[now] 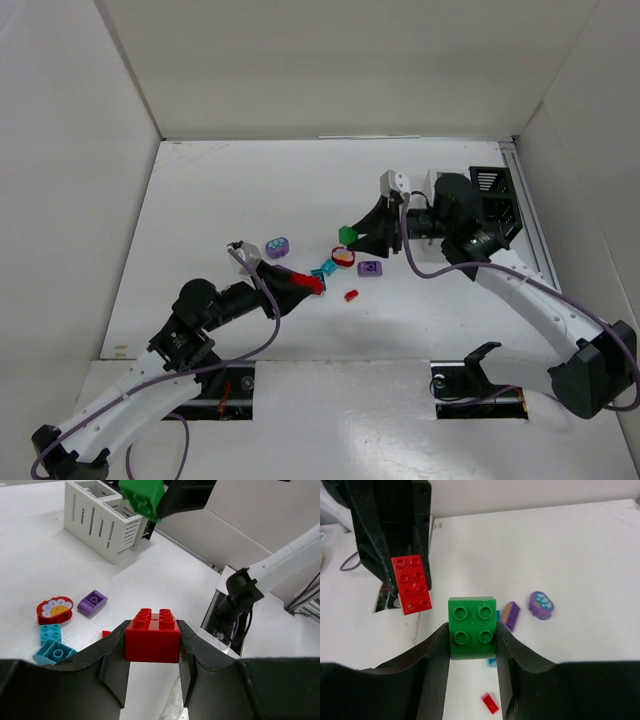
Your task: Sort the legos into containers by color
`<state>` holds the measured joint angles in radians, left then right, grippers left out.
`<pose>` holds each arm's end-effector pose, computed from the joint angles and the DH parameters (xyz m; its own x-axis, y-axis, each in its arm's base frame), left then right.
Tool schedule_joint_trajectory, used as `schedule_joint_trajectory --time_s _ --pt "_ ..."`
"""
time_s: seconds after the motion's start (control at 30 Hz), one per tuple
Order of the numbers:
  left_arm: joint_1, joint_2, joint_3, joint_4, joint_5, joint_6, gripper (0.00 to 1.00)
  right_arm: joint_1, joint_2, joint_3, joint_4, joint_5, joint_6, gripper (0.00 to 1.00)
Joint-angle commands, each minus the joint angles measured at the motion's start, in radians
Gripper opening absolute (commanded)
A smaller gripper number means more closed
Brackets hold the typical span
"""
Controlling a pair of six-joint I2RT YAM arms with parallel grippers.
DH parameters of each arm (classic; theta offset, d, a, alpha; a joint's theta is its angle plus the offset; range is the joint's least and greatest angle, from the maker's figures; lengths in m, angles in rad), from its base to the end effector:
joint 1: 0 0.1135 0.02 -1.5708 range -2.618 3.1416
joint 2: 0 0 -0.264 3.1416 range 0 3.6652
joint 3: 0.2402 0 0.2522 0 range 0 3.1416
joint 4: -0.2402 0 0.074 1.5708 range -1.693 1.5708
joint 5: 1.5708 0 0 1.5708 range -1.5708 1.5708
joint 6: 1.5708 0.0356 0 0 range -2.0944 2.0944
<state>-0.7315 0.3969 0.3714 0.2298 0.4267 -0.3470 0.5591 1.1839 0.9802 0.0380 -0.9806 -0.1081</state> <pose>0.0848 -0.0959 0.2909 -0.1674 -0.2658 -0.9494 0.9068 0.3364 -0.2540 0.2089 0.1656 0.3517 -0.0322 -0.0910 -0.9953 -0.9992 0.0275 0.0298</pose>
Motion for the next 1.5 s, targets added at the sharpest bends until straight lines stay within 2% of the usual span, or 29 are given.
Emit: schedule_joint_trajectory --time_s 0.0,0.13,0.2,0.27,0.3,0.33,0.4,0.53,0.7,0.83,1.0,1.07,1.1,1.17,1.4,1.47 --pt "0.0 0.007 0.012 0.026 -0.072 -0.043 0.0 -0.085 -0.041 -0.006 0.053 -0.04 -0.013 0.22" --pt "0.0 0.051 0.032 0.016 -0.176 -0.108 0.0 -0.252 -0.032 -0.006 0.03 0.02 -0.031 0.22" --pt "0.0 0.094 0.053 -0.026 -0.297 -0.151 0.02 -0.313 -0.021 0.011 -0.037 0.143 -0.065 0.22" --pt "0.0 0.131 0.092 -0.053 -0.354 -0.185 0.02 -0.369 0.008 0.081 -0.134 0.288 -0.136 0.23" --pt "0.0 0.176 0.107 -0.091 -0.414 -0.196 0.02 -0.369 0.025 0.116 -0.189 0.459 -0.163 0.23" --pt "0.0 0.203 0.124 -0.108 -0.443 -0.196 0.02 -0.379 0.045 0.156 -0.302 0.559 -0.183 0.23" --pt "0.0 0.294 0.188 -0.17 -0.526 -0.225 0.02 -0.38 0.106 0.262 -0.377 0.822 -0.211 0.23" --pt "0.009 0.44 0.28 -0.193 -0.571 -0.225 0.01 -0.393 0.2 0.365 -0.426 1.002 -0.223 0.23" --pt "0.042 0.533 0.334 -0.17 -0.554 -0.199 0.01 -0.445 0.339 0.468 -0.463 1.071 -0.223 0.24" --pt "0.053 0.556 0.356 -0.159 -0.545 -0.19 0.01 -0.465 0.416 0.486 -0.466 1.091 -0.232 0.27" --pt "0.053 0.589 0.376 -0.138 -0.533 -0.19 0.02 -0.484 0.502 0.554 -0.498 1.057 -0.232 0.39" --pt "0.053 0.603 0.386 -0.138 -0.52 -0.19 0.02 -0.484 0.514 0.563 -0.507 1.048 -0.232 0.43" --pt "0.053 0.612 0.386 -0.138 -0.508 -0.19 0.02 -0.484 0.514 0.563 -0.507 1.048 -0.232 0.53" --pt "0.053 0.631 0.397 -0.11 -0.499 -0.19 0.02 -0.493 0.514 0.563 -0.507 1.048 -0.232 0.64" --pt "0.053 0.706 0.468 -0.069 -0.411 -0.159 0.02 -0.493 0.461 0.563 -0.558 1.048 -0.231 0.7" --pt "0.053 0.756 0.507 -0.04 -0.364 -0.136 0.02 -0.493 0.393 0.531 -0.558 1.111 -0.202 0.7"
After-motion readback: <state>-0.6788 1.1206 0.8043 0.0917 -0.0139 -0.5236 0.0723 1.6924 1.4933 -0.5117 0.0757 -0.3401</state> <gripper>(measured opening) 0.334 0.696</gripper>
